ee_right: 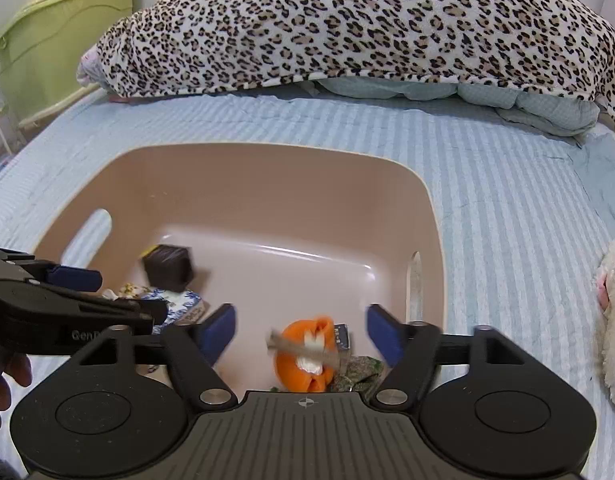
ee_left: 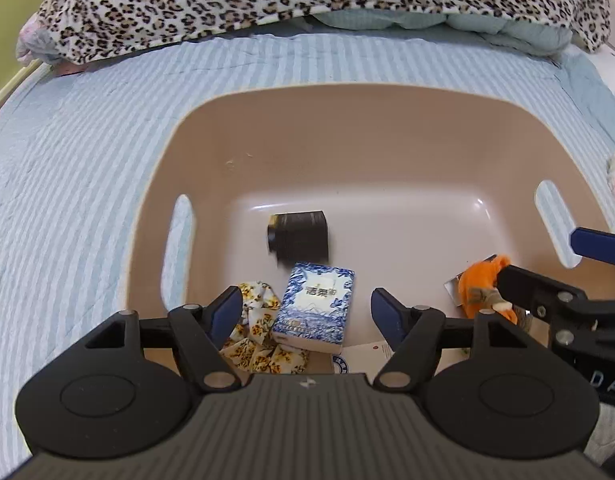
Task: Organize objects
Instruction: 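Carry the black box and keys over the basket and release them inside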
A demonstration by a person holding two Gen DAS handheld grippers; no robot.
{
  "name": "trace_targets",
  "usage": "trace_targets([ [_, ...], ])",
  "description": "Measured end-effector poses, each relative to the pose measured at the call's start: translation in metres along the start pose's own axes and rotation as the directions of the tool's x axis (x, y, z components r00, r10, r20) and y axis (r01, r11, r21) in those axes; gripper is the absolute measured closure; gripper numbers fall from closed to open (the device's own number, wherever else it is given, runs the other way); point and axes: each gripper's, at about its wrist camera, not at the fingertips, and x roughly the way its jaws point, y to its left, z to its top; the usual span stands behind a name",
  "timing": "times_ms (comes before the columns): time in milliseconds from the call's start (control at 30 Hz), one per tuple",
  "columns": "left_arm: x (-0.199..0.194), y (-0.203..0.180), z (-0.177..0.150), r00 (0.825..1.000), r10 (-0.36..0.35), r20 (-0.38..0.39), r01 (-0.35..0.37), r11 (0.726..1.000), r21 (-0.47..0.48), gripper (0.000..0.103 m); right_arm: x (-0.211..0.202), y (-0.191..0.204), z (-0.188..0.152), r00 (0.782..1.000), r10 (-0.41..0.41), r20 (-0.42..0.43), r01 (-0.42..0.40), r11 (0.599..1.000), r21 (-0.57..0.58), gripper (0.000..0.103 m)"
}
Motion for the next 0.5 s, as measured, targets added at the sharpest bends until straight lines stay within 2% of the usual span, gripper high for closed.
trace_targets([
  [33,-0.003,0.000,0.001,1.000,0.006,0.004,-0.006,1.000,-0.004,0.029,-0.004,0.000,0.000,1.000,-0.006,0.007,0.006,1.000,0.000,0.021],
  [100,-0.008,0.001,0.000,1.000,0.009,0.015,-0.009,1.000,-0.012,0.029,-0.010,-0.001,0.003,1.000,-0.013,0.015,0.013,1.000,0.002,0.013],
  [200,-0.016,0.005,0.000,1.000,0.005,0.023,-0.004,1.000,-0.030,0.029,-0.020,-0.001,0.004,0.999,-0.017,0.027,0.016,1.000,0.015,0.009],
  [500,-0.047,0.009,-0.009,0.996,-0.007,0.083,0.011,0.999,-0.047,0.029,-0.048,0.001,0.002,0.997,-0.029,0.065,0.027,0.999,0.019,0.006],
])
